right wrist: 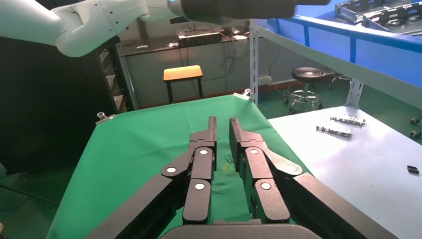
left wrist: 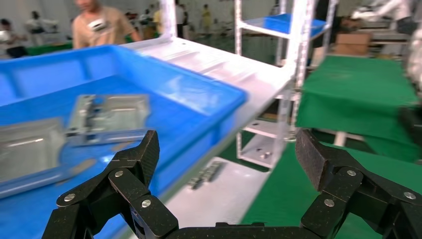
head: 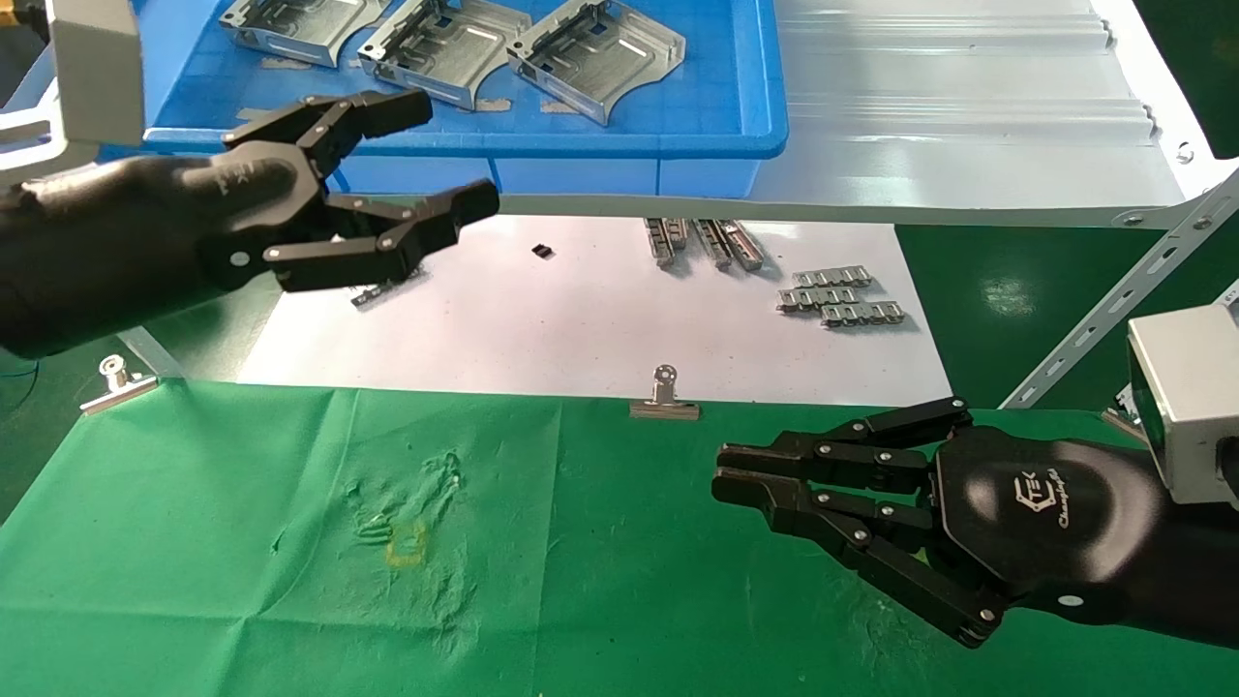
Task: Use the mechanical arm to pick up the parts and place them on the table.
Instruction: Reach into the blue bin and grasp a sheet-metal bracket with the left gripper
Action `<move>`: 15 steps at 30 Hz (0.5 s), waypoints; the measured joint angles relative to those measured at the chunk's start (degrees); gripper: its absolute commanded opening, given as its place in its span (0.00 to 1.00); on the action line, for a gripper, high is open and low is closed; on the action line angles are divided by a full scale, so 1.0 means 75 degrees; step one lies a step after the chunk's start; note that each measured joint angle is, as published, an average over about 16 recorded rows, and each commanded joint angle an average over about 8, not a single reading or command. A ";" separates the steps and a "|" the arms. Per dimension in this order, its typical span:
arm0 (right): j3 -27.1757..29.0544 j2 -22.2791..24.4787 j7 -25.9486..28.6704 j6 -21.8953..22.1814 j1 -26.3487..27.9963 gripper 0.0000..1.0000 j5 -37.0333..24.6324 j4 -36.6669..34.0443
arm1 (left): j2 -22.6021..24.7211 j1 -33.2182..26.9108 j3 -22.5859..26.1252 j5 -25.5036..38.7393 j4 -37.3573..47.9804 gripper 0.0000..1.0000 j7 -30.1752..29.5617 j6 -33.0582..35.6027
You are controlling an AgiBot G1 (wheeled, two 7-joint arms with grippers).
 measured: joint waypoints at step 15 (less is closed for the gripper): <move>0.0000 0.0000 0.0000 0.0000 0.0000 0.00 0.0000 0.0000 | 0.1218 -0.2236 0.0667 0.1386 0.3066 1.00 0.0521 -0.0568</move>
